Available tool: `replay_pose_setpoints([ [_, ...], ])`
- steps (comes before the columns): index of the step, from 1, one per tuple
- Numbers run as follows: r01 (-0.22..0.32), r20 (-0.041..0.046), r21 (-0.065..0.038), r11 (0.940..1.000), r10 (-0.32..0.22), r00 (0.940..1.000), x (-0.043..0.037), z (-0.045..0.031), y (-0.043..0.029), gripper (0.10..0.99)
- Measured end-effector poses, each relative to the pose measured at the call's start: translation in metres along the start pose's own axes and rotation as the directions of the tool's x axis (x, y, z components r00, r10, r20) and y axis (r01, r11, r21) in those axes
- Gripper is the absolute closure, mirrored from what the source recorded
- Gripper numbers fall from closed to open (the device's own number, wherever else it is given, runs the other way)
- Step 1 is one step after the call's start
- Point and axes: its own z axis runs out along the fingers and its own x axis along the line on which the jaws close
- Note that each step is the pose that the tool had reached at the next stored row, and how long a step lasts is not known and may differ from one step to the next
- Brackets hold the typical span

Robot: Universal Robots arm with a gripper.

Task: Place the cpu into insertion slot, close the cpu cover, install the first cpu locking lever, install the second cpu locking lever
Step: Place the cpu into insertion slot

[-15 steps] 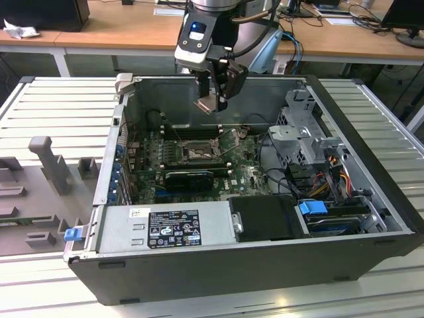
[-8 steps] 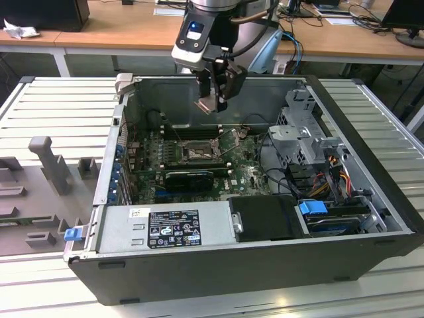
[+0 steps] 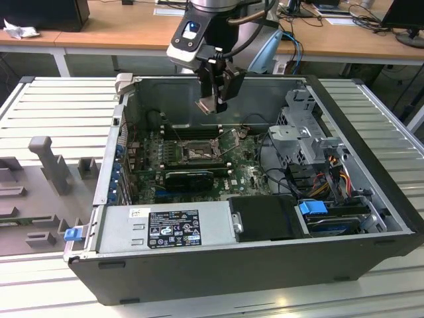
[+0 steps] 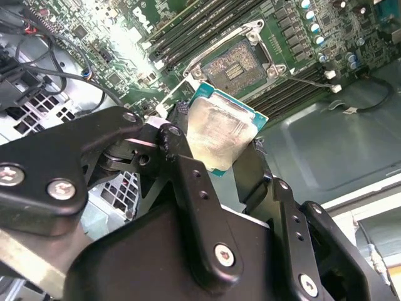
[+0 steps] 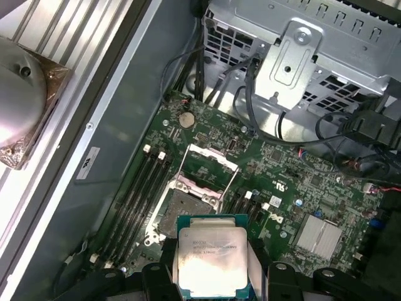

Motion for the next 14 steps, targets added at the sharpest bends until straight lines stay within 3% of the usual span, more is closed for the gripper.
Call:
replay_pose_setpoints([
  [14, -0.005, 0.0004, 0.000, 1.0000, 0.005, 1.0000, -0.0001, 0.0055, -0.0005, 0.557],
])
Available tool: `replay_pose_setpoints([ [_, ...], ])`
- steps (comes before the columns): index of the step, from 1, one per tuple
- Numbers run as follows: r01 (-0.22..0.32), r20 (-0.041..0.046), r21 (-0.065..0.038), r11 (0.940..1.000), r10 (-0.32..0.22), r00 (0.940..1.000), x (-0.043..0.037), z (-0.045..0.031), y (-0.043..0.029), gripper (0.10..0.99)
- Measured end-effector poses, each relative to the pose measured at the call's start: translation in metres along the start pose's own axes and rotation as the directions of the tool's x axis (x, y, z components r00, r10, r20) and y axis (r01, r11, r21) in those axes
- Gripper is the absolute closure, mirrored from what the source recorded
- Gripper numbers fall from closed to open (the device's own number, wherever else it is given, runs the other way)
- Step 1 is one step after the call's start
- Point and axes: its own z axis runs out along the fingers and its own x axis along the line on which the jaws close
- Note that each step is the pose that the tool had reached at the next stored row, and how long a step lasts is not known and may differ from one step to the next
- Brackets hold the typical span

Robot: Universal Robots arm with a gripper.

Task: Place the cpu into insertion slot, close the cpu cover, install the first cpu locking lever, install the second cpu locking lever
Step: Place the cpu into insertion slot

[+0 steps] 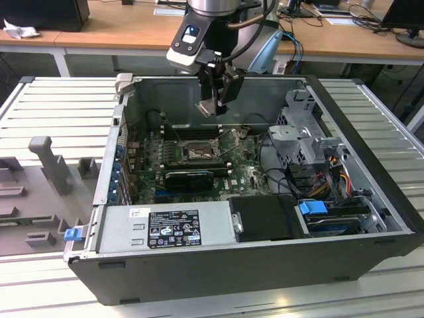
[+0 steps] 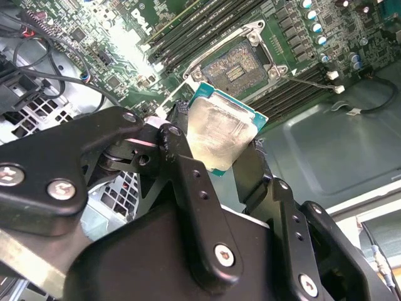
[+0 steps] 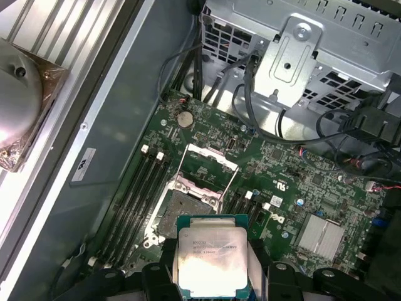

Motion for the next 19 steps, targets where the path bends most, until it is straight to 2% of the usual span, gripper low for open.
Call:
replay_pose_setpoints([
  [19, -0.011, 0.0013, 0.000, 0.9999, 0.011, 0.9999, -0.0001, 0.0050, -0.0004, 0.557],
])
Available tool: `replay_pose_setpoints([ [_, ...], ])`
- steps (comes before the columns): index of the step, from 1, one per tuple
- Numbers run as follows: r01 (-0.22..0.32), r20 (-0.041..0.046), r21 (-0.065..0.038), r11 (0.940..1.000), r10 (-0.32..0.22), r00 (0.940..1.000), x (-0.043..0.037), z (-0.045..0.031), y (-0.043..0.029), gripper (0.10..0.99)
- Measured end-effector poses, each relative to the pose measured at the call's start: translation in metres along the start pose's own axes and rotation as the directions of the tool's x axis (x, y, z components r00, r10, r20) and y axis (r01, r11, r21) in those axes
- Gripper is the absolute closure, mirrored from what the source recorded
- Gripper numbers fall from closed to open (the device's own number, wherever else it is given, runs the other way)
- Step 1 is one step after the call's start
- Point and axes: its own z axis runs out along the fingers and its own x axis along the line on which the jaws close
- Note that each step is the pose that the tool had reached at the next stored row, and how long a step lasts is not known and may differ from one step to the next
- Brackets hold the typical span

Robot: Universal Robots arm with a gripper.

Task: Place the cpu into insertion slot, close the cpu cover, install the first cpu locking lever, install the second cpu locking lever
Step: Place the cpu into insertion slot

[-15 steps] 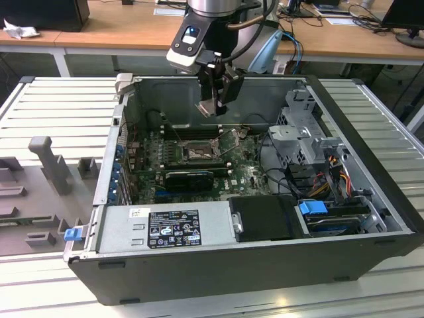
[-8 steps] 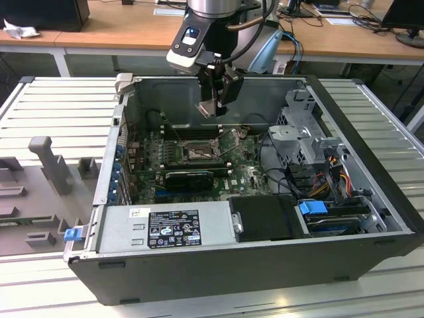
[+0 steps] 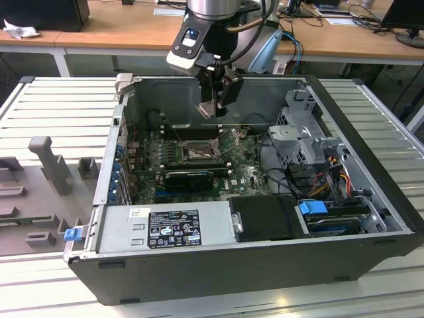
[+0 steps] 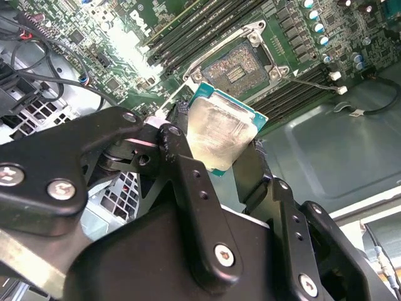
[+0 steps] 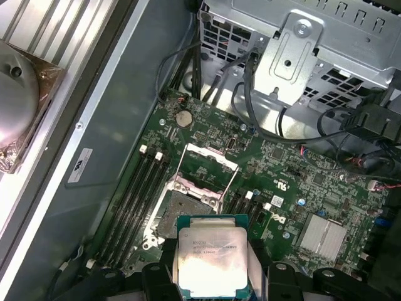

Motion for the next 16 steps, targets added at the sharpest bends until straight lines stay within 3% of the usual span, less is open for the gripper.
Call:
replay_pose_setpoints([
  [6, -0.060, 0.0053, -0.001, 0.9982, 0.060, 0.9982, -0.0001, 0.0032, -0.0003, 0.557],
  [16, -0.189, 0.0163, -0.005, 0.9819, 0.189, 0.9818, 0.0001, 0.0083, -0.0014, 0.557],
])
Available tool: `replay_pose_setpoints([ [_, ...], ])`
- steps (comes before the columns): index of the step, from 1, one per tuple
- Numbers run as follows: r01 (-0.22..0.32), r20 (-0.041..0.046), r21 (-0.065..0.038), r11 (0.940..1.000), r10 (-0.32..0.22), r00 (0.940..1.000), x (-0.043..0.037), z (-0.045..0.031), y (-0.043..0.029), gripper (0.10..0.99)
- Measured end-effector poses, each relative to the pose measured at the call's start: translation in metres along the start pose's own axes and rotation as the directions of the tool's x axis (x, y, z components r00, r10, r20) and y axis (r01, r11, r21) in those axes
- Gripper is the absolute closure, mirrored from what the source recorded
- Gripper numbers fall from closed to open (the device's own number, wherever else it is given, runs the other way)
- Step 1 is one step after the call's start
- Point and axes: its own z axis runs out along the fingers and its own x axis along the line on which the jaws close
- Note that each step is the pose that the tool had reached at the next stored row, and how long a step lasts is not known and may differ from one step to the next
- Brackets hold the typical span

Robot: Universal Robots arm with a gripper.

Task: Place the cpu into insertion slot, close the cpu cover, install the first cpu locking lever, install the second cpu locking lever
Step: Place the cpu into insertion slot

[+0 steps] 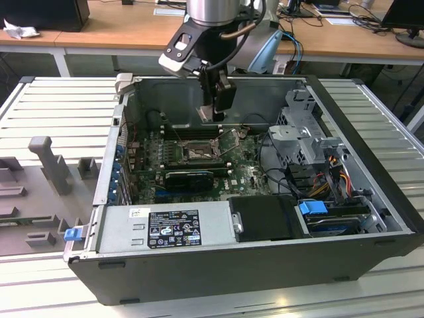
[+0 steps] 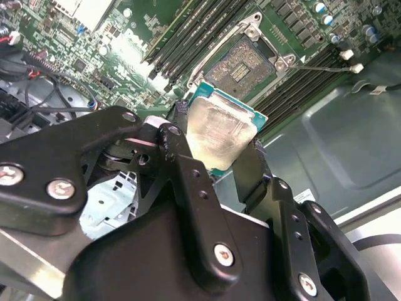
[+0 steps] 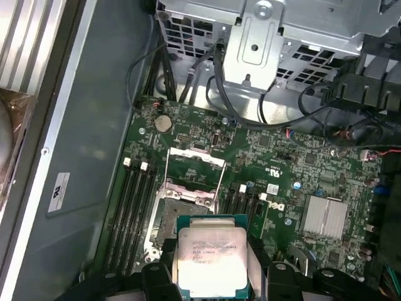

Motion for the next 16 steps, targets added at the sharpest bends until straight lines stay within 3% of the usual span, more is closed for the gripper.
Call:
replay_pose_setpoints([
  [16, -0.010, 0.0010, 0.000, 1.0000, 0.010, 0.9999, -0.0002, 0.0121, -0.0010, 0.557],
])
